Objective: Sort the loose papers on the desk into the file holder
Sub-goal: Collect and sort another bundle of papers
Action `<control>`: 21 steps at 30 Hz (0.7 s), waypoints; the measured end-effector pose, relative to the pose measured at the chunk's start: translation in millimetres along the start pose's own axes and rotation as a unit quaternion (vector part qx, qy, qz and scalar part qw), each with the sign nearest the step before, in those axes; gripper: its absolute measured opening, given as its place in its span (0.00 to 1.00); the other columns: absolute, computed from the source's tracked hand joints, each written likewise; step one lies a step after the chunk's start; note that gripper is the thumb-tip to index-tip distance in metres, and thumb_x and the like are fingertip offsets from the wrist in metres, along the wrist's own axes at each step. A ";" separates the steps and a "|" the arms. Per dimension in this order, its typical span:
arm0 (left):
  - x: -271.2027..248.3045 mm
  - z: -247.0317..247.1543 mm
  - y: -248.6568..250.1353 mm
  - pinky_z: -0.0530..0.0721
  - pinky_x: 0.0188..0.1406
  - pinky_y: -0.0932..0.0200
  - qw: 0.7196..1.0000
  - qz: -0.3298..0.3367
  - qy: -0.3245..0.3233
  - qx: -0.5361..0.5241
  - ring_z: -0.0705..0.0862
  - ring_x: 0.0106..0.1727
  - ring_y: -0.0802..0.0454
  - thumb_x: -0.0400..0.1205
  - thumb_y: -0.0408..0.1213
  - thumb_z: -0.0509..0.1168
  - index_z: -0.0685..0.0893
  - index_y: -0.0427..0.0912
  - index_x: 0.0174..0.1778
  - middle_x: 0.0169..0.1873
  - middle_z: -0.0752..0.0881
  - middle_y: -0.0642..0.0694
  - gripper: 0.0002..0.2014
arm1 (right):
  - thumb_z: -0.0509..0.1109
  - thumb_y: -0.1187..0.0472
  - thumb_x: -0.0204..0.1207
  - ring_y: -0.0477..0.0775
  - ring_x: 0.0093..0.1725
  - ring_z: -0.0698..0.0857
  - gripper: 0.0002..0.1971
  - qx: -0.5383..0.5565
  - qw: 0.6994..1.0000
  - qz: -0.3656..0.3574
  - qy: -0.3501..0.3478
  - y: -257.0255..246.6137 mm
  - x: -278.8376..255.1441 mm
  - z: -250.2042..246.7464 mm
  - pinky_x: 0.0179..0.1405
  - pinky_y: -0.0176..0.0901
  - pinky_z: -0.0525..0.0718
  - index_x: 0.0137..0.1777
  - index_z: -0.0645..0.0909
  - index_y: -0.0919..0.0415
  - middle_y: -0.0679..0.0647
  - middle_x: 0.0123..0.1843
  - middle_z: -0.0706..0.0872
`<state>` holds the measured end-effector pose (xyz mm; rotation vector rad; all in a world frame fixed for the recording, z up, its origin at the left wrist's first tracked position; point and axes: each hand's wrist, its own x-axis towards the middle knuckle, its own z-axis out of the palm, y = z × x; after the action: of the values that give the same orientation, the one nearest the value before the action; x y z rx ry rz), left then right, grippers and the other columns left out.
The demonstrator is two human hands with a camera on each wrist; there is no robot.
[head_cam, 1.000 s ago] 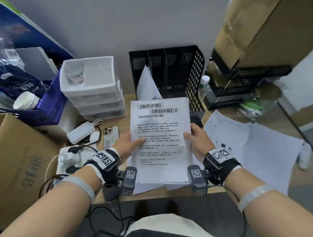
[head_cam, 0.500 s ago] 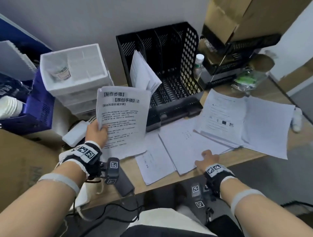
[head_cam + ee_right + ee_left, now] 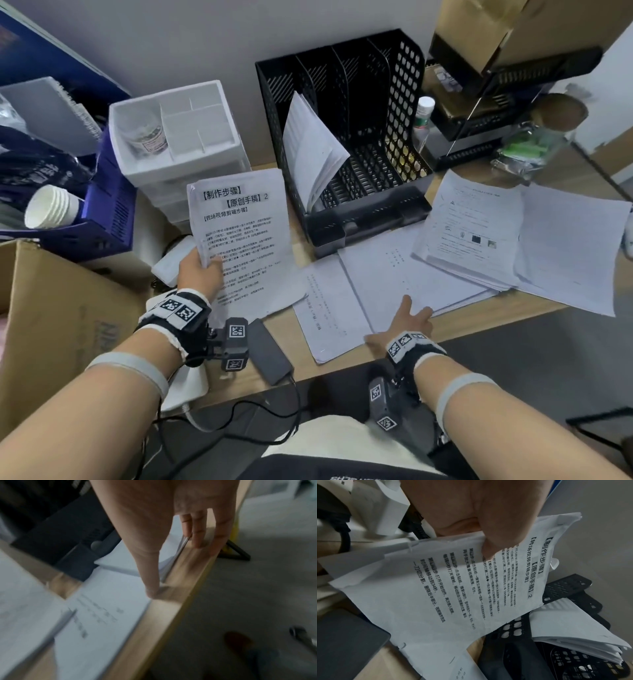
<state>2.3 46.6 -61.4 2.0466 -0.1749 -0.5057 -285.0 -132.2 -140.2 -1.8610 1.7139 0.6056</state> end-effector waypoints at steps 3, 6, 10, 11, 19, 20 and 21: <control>-3.4 -6.3 -3.0 0.83 0.67 0.38 0.999 0.004 -0.024 -0.024 0.87 0.59 0.38 0.86 0.29 0.62 0.84 0.48 0.57 0.54 0.89 0.43 0.10 | 0.73 0.33 0.63 0.65 0.77 0.62 0.51 -0.110 0.990 -0.054 0.068 4.0 1.1 0.6 0.65 0.57 0.77 0.82 0.55 0.50 0.62 0.77 0.56; -6.7 -9.7 -6.8 0.84 0.64 0.39 0.995 -0.009 -0.054 -0.080 0.89 0.57 0.41 0.87 0.28 0.62 0.85 0.50 0.52 0.52 0.90 0.48 0.11 | 0.63 0.48 0.78 0.60 0.68 0.71 0.18 -0.136 0.975 -0.116 0.134 7.2 4.1 -8.6 0.53 0.51 0.82 0.67 0.77 0.48 0.57 0.67 0.72; -13.4 -7.0 -0.6 0.84 0.62 0.39 0.982 -0.015 -0.110 -0.155 0.88 0.58 0.38 0.87 0.26 0.60 0.85 0.45 0.55 0.56 0.90 0.42 0.11 | 0.61 0.58 0.83 0.63 0.52 0.88 0.12 0.018 0.985 -0.121 0.124 14.8 7.8 -43.3 0.46 0.44 0.81 0.56 0.87 0.52 0.59 0.56 0.90; -13.8 -4.7 1.9 0.84 0.61 0.39 0.979 -0.015 -0.119 -0.164 0.88 0.58 0.38 0.87 0.25 0.60 0.85 0.44 0.56 0.56 0.90 0.42 0.11 | 0.62 0.57 0.83 0.65 0.52 0.88 0.13 0.066 0.981 -0.116 0.143 18.3 11.4 -54.2 0.48 0.46 0.82 0.59 0.87 0.55 0.62 0.56 0.90; -16.0 29.8 21.2 0.85 0.60 0.36 0.964 -0.007 -0.165 -0.208 0.89 0.60 0.37 0.88 0.25 0.59 0.83 0.37 0.66 0.60 0.90 0.39 0.14 | 0.55 0.51 0.83 0.72 0.48 0.90 0.21 0.321 0.906 -0.065 0.267 58.1 29.3 -114.1 0.50 0.66 0.89 0.73 0.75 0.53 0.65 0.63 0.87; -15.8 33.8 22.1 0.84 0.62 0.34 0.963 -0.011 -0.167 -0.210 0.88 0.62 0.34 0.87 0.25 0.59 0.81 0.35 0.69 0.63 0.89 0.36 0.15 | 0.54 0.51 0.84 0.72 0.48 0.89 0.21 0.323 0.903 -0.077 0.274 60.0 24.5 -116.0 0.50 0.66 0.89 0.73 0.75 0.52 0.64 0.62 0.87; -16.5 38.1 23.9 0.84 0.63 0.32 0.962 -0.013 -0.169 -0.214 0.87 0.62 0.33 0.87 0.26 0.60 0.80 0.33 0.70 0.64 0.88 0.34 0.15 | 0.55 0.51 0.84 0.72 0.48 0.89 0.20 0.313 0.904 -0.092 0.278 60.9 16.9 -117.4 0.51 0.65 0.88 0.72 0.76 0.51 0.64 0.61 0.87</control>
<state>-26.7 9.4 -52.7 1.5342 -0.2205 -0.8327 -347.5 -224.7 -67.4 -1.7512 1.7369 -0.5620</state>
